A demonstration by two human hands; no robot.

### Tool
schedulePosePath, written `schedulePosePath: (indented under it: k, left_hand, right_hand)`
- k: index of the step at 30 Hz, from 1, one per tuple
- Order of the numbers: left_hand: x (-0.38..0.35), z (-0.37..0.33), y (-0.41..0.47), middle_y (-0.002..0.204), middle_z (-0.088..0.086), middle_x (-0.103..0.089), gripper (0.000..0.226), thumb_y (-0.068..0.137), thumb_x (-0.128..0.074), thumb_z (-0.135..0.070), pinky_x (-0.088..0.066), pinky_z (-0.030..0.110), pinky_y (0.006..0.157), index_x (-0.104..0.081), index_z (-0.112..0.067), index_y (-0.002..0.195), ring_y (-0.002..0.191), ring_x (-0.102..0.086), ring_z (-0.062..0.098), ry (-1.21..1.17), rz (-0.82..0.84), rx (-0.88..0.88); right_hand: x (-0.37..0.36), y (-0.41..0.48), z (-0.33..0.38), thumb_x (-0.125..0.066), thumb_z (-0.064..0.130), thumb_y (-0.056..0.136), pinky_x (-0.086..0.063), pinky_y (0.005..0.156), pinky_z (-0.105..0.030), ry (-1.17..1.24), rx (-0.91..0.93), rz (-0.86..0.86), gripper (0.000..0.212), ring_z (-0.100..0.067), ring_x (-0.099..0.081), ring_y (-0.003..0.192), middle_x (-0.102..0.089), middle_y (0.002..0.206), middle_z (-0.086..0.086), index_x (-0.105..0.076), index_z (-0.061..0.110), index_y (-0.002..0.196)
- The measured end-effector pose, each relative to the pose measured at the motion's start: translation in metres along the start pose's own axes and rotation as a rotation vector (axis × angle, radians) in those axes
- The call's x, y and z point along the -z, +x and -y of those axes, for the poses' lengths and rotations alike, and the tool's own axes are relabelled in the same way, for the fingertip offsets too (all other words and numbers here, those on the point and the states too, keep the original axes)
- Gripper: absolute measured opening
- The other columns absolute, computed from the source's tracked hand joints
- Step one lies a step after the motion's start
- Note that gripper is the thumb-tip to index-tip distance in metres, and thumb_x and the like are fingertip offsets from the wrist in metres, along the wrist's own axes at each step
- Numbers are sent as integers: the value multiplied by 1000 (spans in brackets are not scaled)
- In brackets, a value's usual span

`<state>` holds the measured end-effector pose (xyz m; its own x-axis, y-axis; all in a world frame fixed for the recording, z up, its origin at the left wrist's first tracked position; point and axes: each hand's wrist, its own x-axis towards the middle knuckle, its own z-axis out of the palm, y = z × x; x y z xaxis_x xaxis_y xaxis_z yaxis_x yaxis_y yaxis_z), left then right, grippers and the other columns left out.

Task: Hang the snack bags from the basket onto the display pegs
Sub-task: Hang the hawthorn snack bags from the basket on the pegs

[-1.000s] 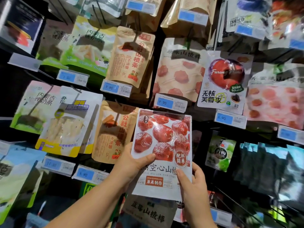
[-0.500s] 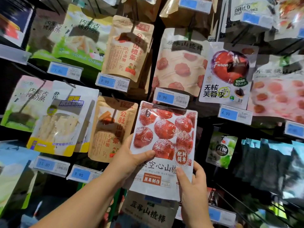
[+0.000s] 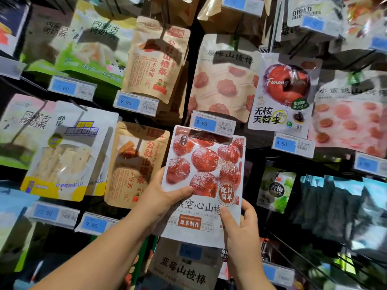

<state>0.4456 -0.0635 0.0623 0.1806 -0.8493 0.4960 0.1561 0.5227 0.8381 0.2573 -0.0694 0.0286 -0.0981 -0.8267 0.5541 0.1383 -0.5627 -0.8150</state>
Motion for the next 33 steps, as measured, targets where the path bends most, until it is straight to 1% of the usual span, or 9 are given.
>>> schedulePosePath:
  k: [7, 15, 20, 23, 25, 27, 29, 31, 33]
  left_hand:
    - [2, 4, 0, 105, 3, -74, 67, 63, -85, -16, -60, 40, 74, -53, -28, 121, 91, -73, 23, -18, 33, 9]
    - [6, 7, 8, 108, 9, -73, 68, 69, -82, -10, -59, 44, 72, -51, -22, 128, 91, -73, 31, -65, 58, 32]
    - [6, 12, 19, 109, 4, -72, 72, 70, -85, -11, -59, 47, 77, -48, -29, 129, 92, -73, 27, 1, 10, 15]
    - [4, 14, 24, 111, -15, -62, 87, 73, -84, -18, -56, 39, 84, -29, -50, 132, 98, -65, 13, 188, -61, -73]
    - [5, 20, 30, 123, -17, -55, 86, 76, -82, -22, -54, 41, 92, -25, -59, 130, 108, -59, 11, 309, -77, -130]
    - [7, 26, 36, 137, -10, -48, 83, 77, -81, -24, -53, 44, 95, -31, -56, 135, 119, -55, 14, 379, -70, -149]
    - [9, 32, 43, 137, -7, -47, 81, 79, -80, -23, -53, 37, 96, -34, -51, 140, 120, -54, 15, 438, -61, -149]
    - [8, 33, 48, 133, -6, -43, 81, 82, -77, -23, -49, 30, 94, -32, -45, 146, 119, -51, 15, 514, -75, -153]
    - [5, 36, 52, 136, -5, -41, 82, 84, -75, -26, -47, 34, 97, -27, -43, 149, 122, -48, 16, 575, -83, -149]
  right_hand:
    - [1, -2, -1, -67, 19, 91, -59, 84, -52, -2, 2, 1, 30, -19, -73, 96, -75, 102, 5, -54, 32, 114]
    - [-1, 0, 1, -67, 19, 92, -62, 76, -44, -36, 1, -1, 28, -16, -74, 91, -75, 98, 6, -53, 31, 114]
    - [-4, 7, -4, -67, 25, 92, -62, 73, -36, -142, -4, -14, 27, -11, -73, 89, -73, 100, 7, -50, 36, 112]
    - [-5, 12, -4, -66, 28, 93, -57, 67, -25, -220, 9, -7, 43, -9, -72, 90, -73, 101, 8, -38, 38, 124]
    - [-5, 16, -6, -66, 29, 93, -54, 69, -24, -279, 33, 13, 56, -7, -71, 91, -73, 101, 10, -28, 49, 129]
    - [-7, 20, -8, -65, 28, 94, -55, 76, -27, -351, 35, 48, 61, -4, -68, 95, -70, 103, 16, -24, 54, 131]
    - [-8, 26, -12, -63, 26, 95, -54, 87, -31, -400, 23, 76, 60, -3, -64, 102, -62, 112, 23, -24, 54, 131]
    - [-10, 33, -16, -62, 26, 96, -50, 96, -34, -439, 14, 96, 59, -7, -60, 110, -57, 121, 22, -24, 54, 133]
    - [-12, 40, -20, -60, 28, 97, -47, 96, -32, -484, 3, 112, 61, -11, -56, 115, -52, 127, 17, -25, 49, 142]
